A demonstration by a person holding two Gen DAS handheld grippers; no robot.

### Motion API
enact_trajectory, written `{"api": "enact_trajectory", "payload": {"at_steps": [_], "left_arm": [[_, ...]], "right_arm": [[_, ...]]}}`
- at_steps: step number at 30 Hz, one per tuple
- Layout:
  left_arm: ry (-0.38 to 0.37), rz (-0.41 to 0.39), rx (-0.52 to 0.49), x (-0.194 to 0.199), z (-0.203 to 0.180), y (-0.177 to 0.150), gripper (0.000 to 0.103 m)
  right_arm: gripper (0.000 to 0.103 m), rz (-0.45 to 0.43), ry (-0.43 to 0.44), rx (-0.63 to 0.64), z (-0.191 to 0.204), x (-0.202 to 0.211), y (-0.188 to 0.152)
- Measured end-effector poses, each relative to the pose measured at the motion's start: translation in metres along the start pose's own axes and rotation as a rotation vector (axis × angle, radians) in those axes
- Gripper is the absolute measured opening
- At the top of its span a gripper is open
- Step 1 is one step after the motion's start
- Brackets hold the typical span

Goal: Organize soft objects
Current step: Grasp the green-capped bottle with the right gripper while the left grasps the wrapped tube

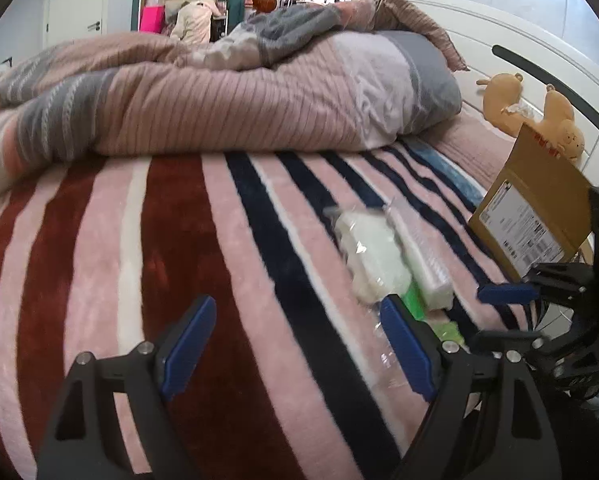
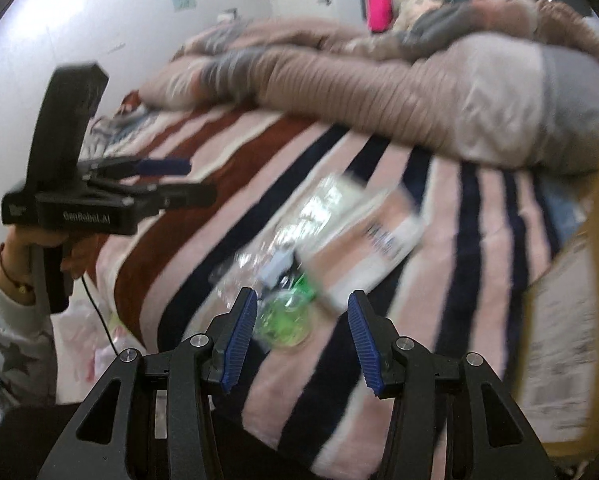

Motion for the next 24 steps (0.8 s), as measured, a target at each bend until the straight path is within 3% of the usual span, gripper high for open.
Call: {"api": "enact_trajectory", "payload": {"at_steps": [5, 9, 12, 19, 24], "left_arm": [[-0.024, 0.021, 0.005, -0.014, -0.001, -0.008, 0.082], [-0.037, 0.029, 0.001, -0.021, -0.005, -0.008, 0.082], [-0.041, 0.03, -0.011, -0.022, -0.011, -0.005, 0.082], [-0.061, 0.0, -0.048, -0.015, -0.034, 0.013, 0.082], [-0.136, 0.01, -0.101, -0.023, -0.071, 0.032, 0.081]], "right_arm": [[0.044, 0.083, 0.053, 0.034, 0.001, -0.027, -0.003], [0.043, 0.108, 0.051, 0.051, -0.003, -0.038, -0.004], [0.037, 0.1, 0.054, 0.059, -0.002, -0.038, -0.003], [0.037, 0.067, -0.001, 0.02, -0.02, -0.017, -0.012], [0.037, 0.077, -0.104, -0.011, -0.043, -0.001, -0.026]]}}
Point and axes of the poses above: each gripper's, at about its wrist camera, not at the fingertips, and x roughly against the way its jaws point, z to its left, y to its top, the point moved 3 cm from there along -x, roughly the way its jaws point, and after that the axes turned 2 degrees about -y, right-handed, at the moved point
